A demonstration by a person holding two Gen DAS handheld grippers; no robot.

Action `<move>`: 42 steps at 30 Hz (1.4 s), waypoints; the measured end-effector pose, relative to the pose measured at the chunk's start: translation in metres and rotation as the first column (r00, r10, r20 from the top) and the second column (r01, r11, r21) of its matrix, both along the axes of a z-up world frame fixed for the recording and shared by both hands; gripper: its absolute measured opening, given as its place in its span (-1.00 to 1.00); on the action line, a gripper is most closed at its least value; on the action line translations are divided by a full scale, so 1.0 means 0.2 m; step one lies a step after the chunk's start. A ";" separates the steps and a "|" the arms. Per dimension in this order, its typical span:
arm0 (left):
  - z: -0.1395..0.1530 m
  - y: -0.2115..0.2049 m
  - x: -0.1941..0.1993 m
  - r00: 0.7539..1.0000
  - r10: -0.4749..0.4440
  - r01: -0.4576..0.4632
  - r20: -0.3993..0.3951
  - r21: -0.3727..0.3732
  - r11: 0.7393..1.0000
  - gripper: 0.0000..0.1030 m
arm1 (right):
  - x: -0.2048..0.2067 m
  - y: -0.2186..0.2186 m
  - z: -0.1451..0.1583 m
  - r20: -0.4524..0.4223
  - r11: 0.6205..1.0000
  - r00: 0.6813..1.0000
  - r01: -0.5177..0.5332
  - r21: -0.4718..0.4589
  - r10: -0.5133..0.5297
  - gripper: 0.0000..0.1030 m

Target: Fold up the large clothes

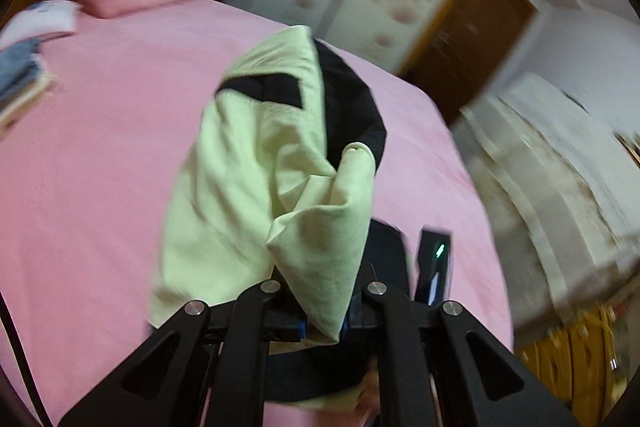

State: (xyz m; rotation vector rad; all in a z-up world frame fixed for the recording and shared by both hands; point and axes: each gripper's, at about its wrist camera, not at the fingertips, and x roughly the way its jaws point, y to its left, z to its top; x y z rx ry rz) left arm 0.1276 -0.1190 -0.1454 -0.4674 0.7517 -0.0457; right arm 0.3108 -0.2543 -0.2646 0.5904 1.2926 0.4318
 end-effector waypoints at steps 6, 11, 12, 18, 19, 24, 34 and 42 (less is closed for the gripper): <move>-0.29 -0.41 -0.02 0.970 -0.192 0.194 -0.151 -0.007 0.981 -0.82 | -0.09 -0.69 0.04 0.028 0.976 0.978 0.208 -0.057 -0.207 -1.00; -0.52 -0.50 -0.02 0.929 -0.209 0.222 -0.306 0.009 0.975 -0.80 | -0.18 -0.98 0.06 0.043 0.958 0.959 0.281 -0.064 -0.279 -0.89; -0.52 -0.50 -0.01 0.923 -0.211 0.226 -0.321 0.012 0.974 -0.73 | -0.20 -1.00 0.06 0.040 0.959 0.960 0.280 -0.051 -0.279 -0.89; -0.47 -0.52 -0.04 0.848 -0.309 0.388 -0.431 0.106 0.915 0.48 | -0.20 -0.93 0.12 0.028 0.983 0.984 0.174 0.065 -0.176 -0.89; -0.44 -0.52 -0.05 0.849 -0.303 0.398 -0.433 0.148 0.905 0.51 | -0.21 -0.90 0.14 0.038 0.985 0.988 0.148 0.083 -0.152 -0.89; -0.36 -0.39 -0.06 0.845 -0.225 0.404 -0.485 0.304 0.863 0.72 | -0.17 -0.66 0.17 0.049 0.997 0.998 0.036 0.073 -0.040 -0.27; -0.43 0.02 0.07 0.822 -0.035 0.205 -0.569 0.238 0.949 0.72 | -0.13 -0.45 0.01 -0.032 0.997 0.999 0.009 -0.074 -0.011 -0.91; -0.38 0.26 0.06 0.853 0.084 0.046 -0.515 0.234 0.971 0.72 | -0.25 -0.57 0.35 0.155 0.990 0.980 0.135 -0.044 -0.127 -0.97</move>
